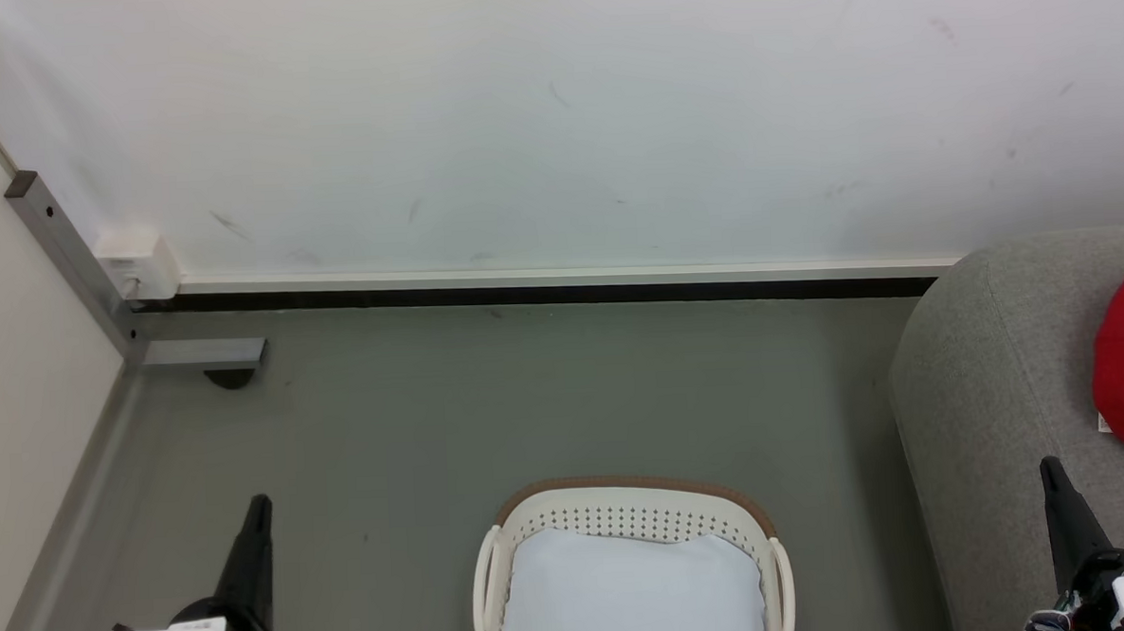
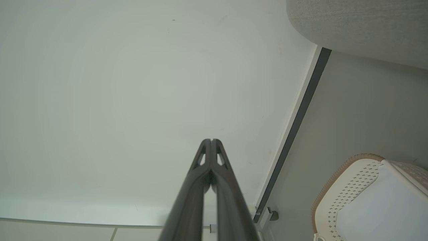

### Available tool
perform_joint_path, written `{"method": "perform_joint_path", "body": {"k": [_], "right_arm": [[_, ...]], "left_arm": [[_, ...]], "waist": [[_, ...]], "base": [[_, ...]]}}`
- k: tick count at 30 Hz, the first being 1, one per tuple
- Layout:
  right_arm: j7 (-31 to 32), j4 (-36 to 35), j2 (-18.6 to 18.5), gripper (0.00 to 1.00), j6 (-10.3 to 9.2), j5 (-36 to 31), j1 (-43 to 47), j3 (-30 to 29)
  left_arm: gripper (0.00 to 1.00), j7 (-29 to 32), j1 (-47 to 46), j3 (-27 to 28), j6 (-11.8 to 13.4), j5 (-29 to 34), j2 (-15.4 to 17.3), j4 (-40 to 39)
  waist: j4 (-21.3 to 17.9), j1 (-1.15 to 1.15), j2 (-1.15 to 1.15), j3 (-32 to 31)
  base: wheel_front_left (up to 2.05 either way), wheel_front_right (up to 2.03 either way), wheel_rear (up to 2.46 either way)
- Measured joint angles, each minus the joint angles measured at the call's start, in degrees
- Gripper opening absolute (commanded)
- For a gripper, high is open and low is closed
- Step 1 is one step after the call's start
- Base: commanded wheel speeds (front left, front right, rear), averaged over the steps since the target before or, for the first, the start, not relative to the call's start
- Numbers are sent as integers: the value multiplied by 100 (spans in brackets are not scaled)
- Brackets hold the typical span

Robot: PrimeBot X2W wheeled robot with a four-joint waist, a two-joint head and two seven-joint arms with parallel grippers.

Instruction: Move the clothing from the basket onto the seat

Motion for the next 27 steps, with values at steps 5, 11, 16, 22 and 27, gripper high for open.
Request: {"method": "perform_joint_path", "body": {"k": [5, 11, 16, 22, 27], "right_arm": [[0, 0, 1, 0, 0, 0, 0, -1], [0, 0, 1, 0, 0, 0, 0, -1], [0, 0, 1, 0, 0, 0, 0, -2], [0, 0, 1, 0, 0, 0, 0, -2], [1, 0, 2, 0, 0, -1, 0, -2]], "left_arm": [[0, 0, 0, 0, 0, 0, 0, 0], [0, 0, 0, 0, 0, 0, 0, 0], [0, 0, 0, 0, 0, 0, 0, 0], [0, 1, 0, 0, 0, 0, 0, 0], [0, 0, 0, 0, 0, 0, 0, 0]], "waist": [[0, 0, 0, 0], [0, 0, 0, 0], [0, 0, 0, 0], [0, 0, 0, 0], [0, 0, 0, 0]], "base": [[0, 0, 0], [0, 0, 0], [0, 0, 0], [0, 0, 0], [0, 0, 0]]}}
